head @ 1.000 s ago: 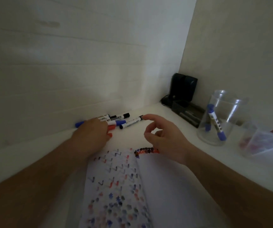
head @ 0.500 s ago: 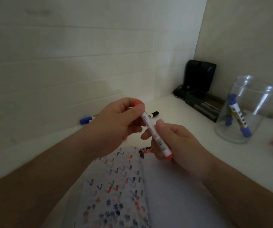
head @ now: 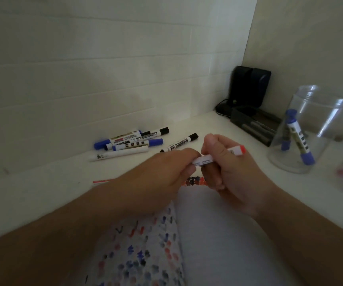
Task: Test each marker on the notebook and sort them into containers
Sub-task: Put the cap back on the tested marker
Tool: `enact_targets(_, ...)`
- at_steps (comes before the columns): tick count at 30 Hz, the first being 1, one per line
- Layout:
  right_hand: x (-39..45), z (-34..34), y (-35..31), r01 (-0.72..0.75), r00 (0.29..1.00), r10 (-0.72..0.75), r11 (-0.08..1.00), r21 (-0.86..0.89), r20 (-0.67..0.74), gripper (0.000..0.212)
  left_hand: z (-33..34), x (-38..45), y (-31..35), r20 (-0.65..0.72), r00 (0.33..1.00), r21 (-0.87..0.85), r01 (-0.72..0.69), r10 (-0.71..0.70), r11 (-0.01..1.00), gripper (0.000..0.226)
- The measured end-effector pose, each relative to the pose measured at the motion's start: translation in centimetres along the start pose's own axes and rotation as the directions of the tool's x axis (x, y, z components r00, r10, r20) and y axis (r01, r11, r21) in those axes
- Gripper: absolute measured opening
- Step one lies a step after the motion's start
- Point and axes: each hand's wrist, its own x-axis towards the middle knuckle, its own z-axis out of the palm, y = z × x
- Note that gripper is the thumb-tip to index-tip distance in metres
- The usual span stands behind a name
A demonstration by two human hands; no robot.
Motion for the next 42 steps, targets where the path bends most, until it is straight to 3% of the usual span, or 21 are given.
enact_targets(3,-0.1,0.6,0.3,0.026,0.997,-0.033,0.995,-0.097,-0.074,0.039,0.7,0.0,-0.2,-0.011,1.0,0.039,-0.009,0.01,0.999,0.026)
enact_targets(6,0.1,0.4,0.6,-0.022,0.996,0.024,1.0,0.02,-0.084,0.016,0.6,0.0,-0.5,-0.029,0.998,0.051,-0.054,0.055,0.997,0.027)
enact_targets(8,0.3,0.3,0.9,-0.04,0.997,0.046,0.994,0.098,-0.064,0.013,0.5,0.1,-0.8,-0.021,0.998,0.032,-0.064,0.065,0.997,0.025)
enact_targets(12,0.6,0.2,1.3,-0.072,0.996,0.08,0.984,0.163,-0.043,0.021,0.5,0.3,-1.2,0.008,0.999,-0.001,-0.054,0.054,0.999,0.018)
enact_targets(17,0.7,0.0,1.2,-0.039,0.999,0.038,0.991,0.126,0.007,0.027,-0.2,0.4,-1.7,0.019,1.0,-0.072,-0.017,0.018,0.997,0.025)
enact_targets(21,1.0,-1.2,0.0,-0.061,0.997,0.068,0.987,0.151,-0.043,0.026,-0.7,-0.1,-2.5,0.088,0.989,-0.174,0.137,-0.123,0.975,0.023)
enact_targets(25,1.1,-2.1,-0.7,-0.046,0.998,0.053,0.98,0.194,-0.03,0.015,-0.6,-0.4,-3.4,0.133,0.975,0.044,0.172,-0.176,0.984,0.029)
enact_targets(27,1.0,-1.6,-0.4,-0.028,0.999,0.03,0.993,0.116,-0.012,0.009,-0.3,-0.3,-3.5,0.173,0.966,0.173,0.159,-0.189,0.972,0.039)
enact_targets(29,0.7,-0.8,0.0,-0.026,1.0,0.026,0.999,-0.041,-0.01,0.02,0.0,-0.2,-3.7,0.161,0.966,0.218,0.164,-0.201,0.962,0.046)
enact_targets(32,0.3,0.3,0.5,0.001,0.998,-0.023,0.933,-0.36,-0.057,0.029,0.2,-0.2,-3.8,0.136,0.968,0.245,0.174,-0.211,0.954,0.048)
enact_targets(34,0.2,0.7,0.8,0.001,0.999,-0.025,0.889,-0.459,-0.046,0.024,0.4,0.0,-3.9,0.134,0.966,0.269,0.179,-0.221,0.946,0.05)
enact_targets(38,0.3,1.0,1.4,-0.064,0.996,0.02,0.839,-0.54,-0.087,0.022,0.5,0.1,-4.0,0.133,0.966,0.27,0.181,-0.223,0.946,0.049)
enact_targets(42,0.6,0.8,1.3,-0.137,0.99,0.102,0.861,-0.49,-0.097,0.02,0.6,0.2,-4.1,0.154,0.963,0.265,0.177,-0.223,0.948,0.047)
